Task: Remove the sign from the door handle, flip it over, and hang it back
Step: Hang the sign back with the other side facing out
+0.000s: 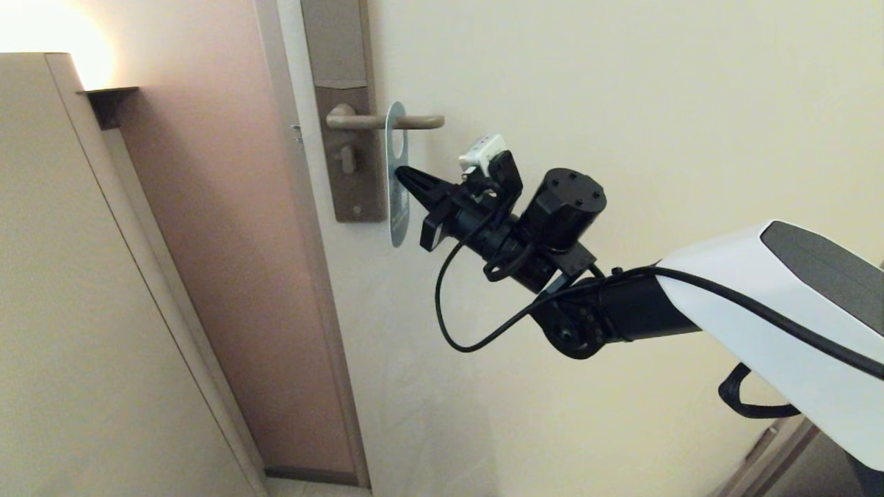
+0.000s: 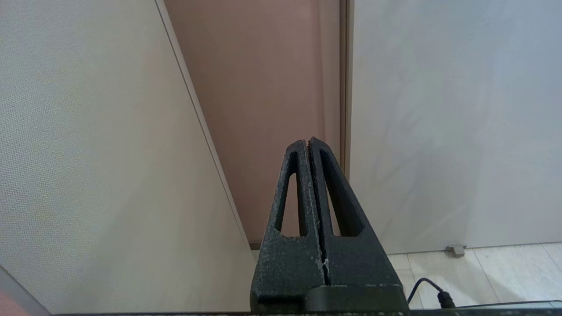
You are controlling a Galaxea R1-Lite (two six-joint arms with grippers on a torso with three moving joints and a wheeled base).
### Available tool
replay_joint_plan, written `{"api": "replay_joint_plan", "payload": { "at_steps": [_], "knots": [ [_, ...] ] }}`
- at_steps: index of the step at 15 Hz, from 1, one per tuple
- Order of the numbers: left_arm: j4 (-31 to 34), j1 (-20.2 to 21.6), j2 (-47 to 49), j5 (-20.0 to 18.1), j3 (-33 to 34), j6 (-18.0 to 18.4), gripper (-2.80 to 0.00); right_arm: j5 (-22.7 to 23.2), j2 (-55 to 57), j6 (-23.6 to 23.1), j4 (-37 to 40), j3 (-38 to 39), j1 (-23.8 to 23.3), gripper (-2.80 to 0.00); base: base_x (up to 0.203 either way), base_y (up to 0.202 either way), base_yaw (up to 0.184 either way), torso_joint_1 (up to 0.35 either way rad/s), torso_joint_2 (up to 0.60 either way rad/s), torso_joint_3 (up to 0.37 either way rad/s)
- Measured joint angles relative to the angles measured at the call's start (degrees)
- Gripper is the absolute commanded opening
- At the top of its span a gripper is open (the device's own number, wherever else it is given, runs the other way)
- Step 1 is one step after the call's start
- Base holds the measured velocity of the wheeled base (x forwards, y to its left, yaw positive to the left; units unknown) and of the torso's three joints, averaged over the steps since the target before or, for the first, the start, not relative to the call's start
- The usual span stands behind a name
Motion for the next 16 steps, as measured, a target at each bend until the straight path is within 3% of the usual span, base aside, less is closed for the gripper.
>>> {"api": "replay_joint_plan", "payload": {
  "at_steps": [8, 16],
  "knots": [
    [0.01, 0.00, 0.00, 0.00, 0.00, -0.01, -2.80, -0.12, 2.50, -0.89, -0.14, -3.45, 2.84, -2.80, 0.000, 0.000, 0.000, 0.000, 0.00, 0.000],
    [0.00, 0.00, 0.00, 0.05, 0.00, 0.00, -2.80, -5.00, 5.50, -1.53, -0.13, -7.97, 2.96, -2.80, 0.000, 0.000, 0.000, 0.000, 0.00, 0.000]
  ]
}}
